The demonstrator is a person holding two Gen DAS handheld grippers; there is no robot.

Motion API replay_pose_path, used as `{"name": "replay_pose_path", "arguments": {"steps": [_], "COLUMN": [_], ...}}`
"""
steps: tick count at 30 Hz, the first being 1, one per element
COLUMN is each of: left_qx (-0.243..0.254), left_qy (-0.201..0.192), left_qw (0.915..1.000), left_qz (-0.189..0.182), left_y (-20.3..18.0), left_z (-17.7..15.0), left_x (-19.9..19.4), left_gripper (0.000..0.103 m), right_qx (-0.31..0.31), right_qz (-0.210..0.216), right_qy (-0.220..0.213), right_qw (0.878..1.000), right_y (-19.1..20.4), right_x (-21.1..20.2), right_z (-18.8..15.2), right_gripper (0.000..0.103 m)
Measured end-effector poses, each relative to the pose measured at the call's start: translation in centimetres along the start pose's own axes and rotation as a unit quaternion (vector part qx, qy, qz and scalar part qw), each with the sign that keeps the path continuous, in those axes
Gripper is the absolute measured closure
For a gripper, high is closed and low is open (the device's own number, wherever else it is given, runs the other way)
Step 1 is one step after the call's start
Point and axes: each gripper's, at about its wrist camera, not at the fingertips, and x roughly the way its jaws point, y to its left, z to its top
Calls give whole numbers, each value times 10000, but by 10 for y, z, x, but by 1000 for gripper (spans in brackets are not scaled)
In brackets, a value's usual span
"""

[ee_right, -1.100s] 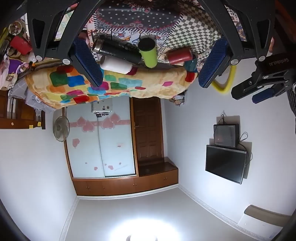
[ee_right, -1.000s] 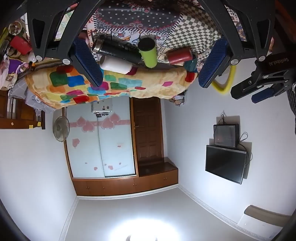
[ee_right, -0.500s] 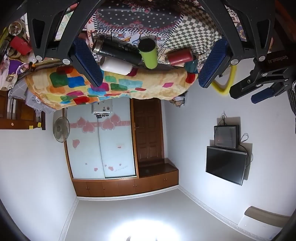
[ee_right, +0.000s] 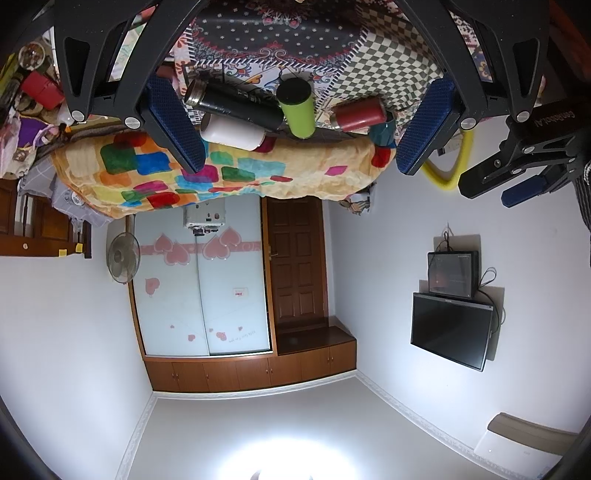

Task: Flip cup upright

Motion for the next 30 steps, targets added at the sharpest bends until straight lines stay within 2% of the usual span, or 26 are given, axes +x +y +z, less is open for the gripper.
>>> {"name": "replay_pose_path", "arguments": {"steps": [30], "left_qx": [-62], "left_qy": [-73], "left_qw": [10000], "left_qz": [-16], "left_y": [4], "left_z": [3], "left_x": [-5], "left_gripper": [0], "right_qx": [-68], "right_qz": [-4], "right_qy": [19], "right_qw": [10000], "right_y": [1], "right_x": [5], "right_z": [-6], "right_gripper": [0]}}
